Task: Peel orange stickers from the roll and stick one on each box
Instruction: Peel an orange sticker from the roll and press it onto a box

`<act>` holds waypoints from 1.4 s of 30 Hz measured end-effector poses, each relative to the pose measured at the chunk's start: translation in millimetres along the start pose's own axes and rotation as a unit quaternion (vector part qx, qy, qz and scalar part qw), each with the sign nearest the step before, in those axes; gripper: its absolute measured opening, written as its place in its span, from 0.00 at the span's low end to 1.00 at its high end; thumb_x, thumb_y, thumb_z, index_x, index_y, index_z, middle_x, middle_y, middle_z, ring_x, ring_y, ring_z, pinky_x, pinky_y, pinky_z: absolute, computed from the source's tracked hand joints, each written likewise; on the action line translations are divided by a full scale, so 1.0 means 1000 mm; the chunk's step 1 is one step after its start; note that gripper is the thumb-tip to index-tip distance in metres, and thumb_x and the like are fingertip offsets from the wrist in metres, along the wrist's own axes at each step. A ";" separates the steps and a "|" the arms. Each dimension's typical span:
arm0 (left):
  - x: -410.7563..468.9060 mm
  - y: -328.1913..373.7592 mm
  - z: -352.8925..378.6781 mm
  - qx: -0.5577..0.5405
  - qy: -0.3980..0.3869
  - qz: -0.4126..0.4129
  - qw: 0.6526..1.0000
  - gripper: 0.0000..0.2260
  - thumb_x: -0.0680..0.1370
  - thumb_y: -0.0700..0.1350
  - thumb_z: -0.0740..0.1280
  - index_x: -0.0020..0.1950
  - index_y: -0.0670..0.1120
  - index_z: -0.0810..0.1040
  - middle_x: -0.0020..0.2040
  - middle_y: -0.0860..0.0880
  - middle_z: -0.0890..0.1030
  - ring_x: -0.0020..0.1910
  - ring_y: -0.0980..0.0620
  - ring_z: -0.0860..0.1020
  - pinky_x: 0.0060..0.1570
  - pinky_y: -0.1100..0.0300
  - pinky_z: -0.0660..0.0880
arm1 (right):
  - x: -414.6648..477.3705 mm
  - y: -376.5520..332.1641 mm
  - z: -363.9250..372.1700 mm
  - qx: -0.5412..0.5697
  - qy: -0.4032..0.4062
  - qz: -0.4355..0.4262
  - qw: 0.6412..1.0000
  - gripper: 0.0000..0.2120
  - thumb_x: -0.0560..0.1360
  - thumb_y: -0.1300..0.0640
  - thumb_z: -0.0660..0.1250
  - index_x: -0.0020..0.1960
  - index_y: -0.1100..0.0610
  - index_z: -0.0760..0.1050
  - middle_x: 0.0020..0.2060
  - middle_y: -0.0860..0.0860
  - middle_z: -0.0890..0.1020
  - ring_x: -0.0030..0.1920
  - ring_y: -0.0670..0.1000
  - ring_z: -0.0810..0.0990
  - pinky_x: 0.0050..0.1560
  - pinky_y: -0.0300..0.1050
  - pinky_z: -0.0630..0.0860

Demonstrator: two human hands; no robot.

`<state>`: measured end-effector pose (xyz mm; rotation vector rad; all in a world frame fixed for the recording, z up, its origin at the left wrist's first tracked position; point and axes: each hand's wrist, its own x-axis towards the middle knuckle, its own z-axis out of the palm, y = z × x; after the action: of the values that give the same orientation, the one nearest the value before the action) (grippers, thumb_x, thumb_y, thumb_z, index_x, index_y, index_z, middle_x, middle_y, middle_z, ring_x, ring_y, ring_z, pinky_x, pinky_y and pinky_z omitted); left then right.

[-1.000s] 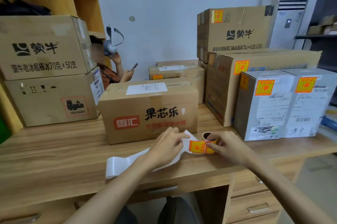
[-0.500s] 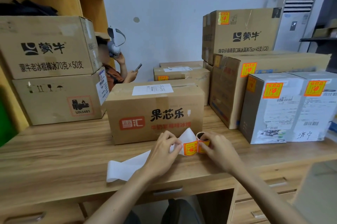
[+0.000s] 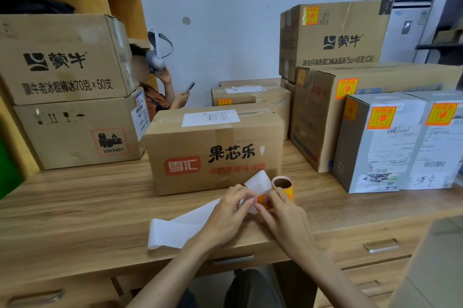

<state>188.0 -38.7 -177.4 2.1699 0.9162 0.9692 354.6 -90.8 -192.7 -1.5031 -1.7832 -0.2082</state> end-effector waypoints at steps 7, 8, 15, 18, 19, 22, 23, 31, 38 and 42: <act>0.000 0.001 -0.001 -0.014 -0.010 -0.004 1.000 0.09 0.85 0.48 0.61 0.58 0.52 0.82 0.52 0.57 0.76 0.57 0.54 0.74 0.57 0.55 0.73 | 0.001 0.006 -0.001 0.045 0.013 -0.013 0.999 0.14 0.78 0.41 0.60 0.44 0.52 0.72 0.42 0.43 0.75 0.35 0.43 0.74 0.31 0.32 0.64; 0.000 0.002 -0.001 -0.014 -0.010 -0.003 1.000 0.09 0.85 0.48 0.61 0.58 0.52 0.82 0.52 0.57 0.76 0.57 0.54 0.74 0.56 0.55 0.73 | 0.002 0.006 -0.001 0.052 0.010 -0.010 0.999 0.13 0.78 0.42 0.61 0.44 0.52 0.72 0.42 0.43 0.74 0.35 0.43 0.74 0.32 0.33 0.64; 0.000 0.000 0.000 -0.006 -0.003 0.002 1.000 0.10 0.84 0.48 0.62 0.59 0.52 0.82 0.52 0.58 0.76 0.57 0.54 0.75 0.57 0.55 0.74 | 0.001 0.005 -0.001 0.066 0.018 -0.008 0.998 0.14 0.78 0.42 0.59 0.45 0.52 0.73 0.42 0.42 0.74 0.36 0.43 0.75 0.32 0.42 0.72; 0.000 0.000 0.000 -0.007 0.000 0.000 1.000 0.09 0.84 0.48 0.63 0.58 0.53 0.82 0.52 0.58 0.77 0.58 0.55 0.75 0.57 0.56 0.74 | 0.000 0.005 0.000 0.071 0.014 -0.005 0.997 0.16 0.78 0.40 0.57 0.45 0.52 0.73 0.42 0.42 0.74 0.37 0.43 0.75 0.33 0.39 0.70; 0.000 0.000 0.000 -0.007 0.000 -0.001 1.000 0.09 0.84 0.48 0.63 0.58 0.54 0.82 0.52 0.58 0.77 0.58 0.55 0.75 0.56 0.57 0.73 | 0.000 0.005 0.000 0.070 0.014 -0.003 0.997 0.16 0.78 0.40 0.57 0.45 0.52 0.73 0.42 0.42 0.75 0.37 0.44 0.75 0.33 0.39 0.70; 0.000 0.000 0.000 0.002 0.000 -0.005 1.000 0.09 0.84 0.48 0.63 0.58 0.54 0.82 0.52 0.58 0.77 0.58 0.56 0.74 0.55 0.61 0.72 | 0.000 0.004 0.001 0.064 0.021 -0.009 0.998 0.15 0.78 0.42 0.58 0.45 0.53 0.74 0.42 0.44 0.76 0.36 0.44 0.75 0.32 0.36 0.67; 0.000 0.000 0.000 0.007 0.000 -0.006 1.000 0.09 0.84 0.48 0.63 0.57 0.54 0.82 0.52 0.58 0.77 0.58 0.56 0.74 0.55 0.62 0.72 | 0.000 0.003 0.000 0.064 0.023 -0.012 0.998 0.15 0.78 0.42 0.59 0.44 0.53 0.74 0.43 0.44 0.76 0.36 0.44 0.75 0.32 0.35 0.67; 0.001 -0.002 0.001 0.016 0.015 -0.024 0.999 0.08 0.84 0.48 0.63 0.57 0.53 0.82 0.52 0.58 0.77 0.57 0.58 0.74 0.54 0.61 0.73 | -0.002 0.002 -0.004 0.100 0.037 0.000 0.994 0.10 0.77 0.46 0.62 0.45 0.52 0.74 0.43 0.43 0.76 0.38 0.44 0.76 0.34 0.47 0.76; 0.001 0.000 0.000 0.004 0.040 -0.052 0.998 0.08 0.84 0.49 0.63 0.56 0.53 0.82 0.52 0.58 0.79 0.55 0.59 0.75 0.53 0.61 0.75 | -0.002 0.002 -0.021 0.191 0.024 0.050 0.980 0.08 0.75 0.61 0.71 0.39 0.53 0.76 0.36 0.44 0.78 0.36 0.48 0.77 0.36 0.39 0.71; 0.001 0.002 0.000 -0.001 0.039 -0.065 0.997 0.08 0.84 0.48 0.63 0.56 0.53 0.82 0.53 0.58 0.79 0.56 0.60 0.75 0.53 0.61 0.75 | -0.007 0.003 -0.037 0.228 0.008 0.087 0.970 0.10 0.75 0.63 0.71 0.37 0.52 0.79 0.35 0.45 0.79 0.37 0.48 0.76 0.36 0.33 0.68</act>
<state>188.6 -39.0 -175.7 2.0543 1.0780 0.9968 374.4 -117.1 -173.1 -1.3033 -1.5399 0.2624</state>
